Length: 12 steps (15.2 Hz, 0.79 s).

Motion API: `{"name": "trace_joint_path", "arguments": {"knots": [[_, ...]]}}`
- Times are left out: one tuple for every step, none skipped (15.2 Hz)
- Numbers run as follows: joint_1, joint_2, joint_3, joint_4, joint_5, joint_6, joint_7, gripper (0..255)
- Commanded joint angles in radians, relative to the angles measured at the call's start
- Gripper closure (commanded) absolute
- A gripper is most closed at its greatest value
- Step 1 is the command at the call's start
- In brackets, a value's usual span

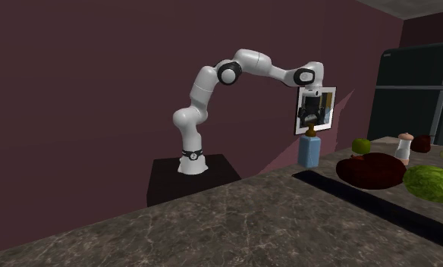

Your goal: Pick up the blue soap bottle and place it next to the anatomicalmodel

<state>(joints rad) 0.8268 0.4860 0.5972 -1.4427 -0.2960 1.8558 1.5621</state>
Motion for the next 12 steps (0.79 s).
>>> {"name": "trace_joint_path", "arguments": {"knots": [[0.003,-0.005,0.003,0.026,0.004,-0.030,-0.004,0],[0.006,-0.009,0.005,0.056,0.007,-0.062,-0.007,0],[0.011,-0.010,0.006,0.087,0.010,-0.094,-0.010,0],[0.016,-0.011,0.007,0.114,0.011,-0.121,-0.012,0],[0.016,-0.011,0.007,0.114,0.011,-0.121,-0.012,0],[0.016,-0.011,0.007,0.114,0.011,-0.120,-0.012,0],[0.016,-0.011,0.007,0.114,0.011,-0.121,-0.012,0],[0.016,-0.011,0.007,0.114,0.011,-0.121,-0.012,0],[0.016,-0.011,0.007,0.114,0.011,-0.121,-0.012,0],[0.016,-0.011,0.007,0.114,0.011,-0.121,-0.012,0],[0.016,-0.011,0.007,0.114,0.011,-0.121,-0.012,0],[0.016,-0.011,0.007,0.114,0.011,-0.121,-0.012,0]]}}
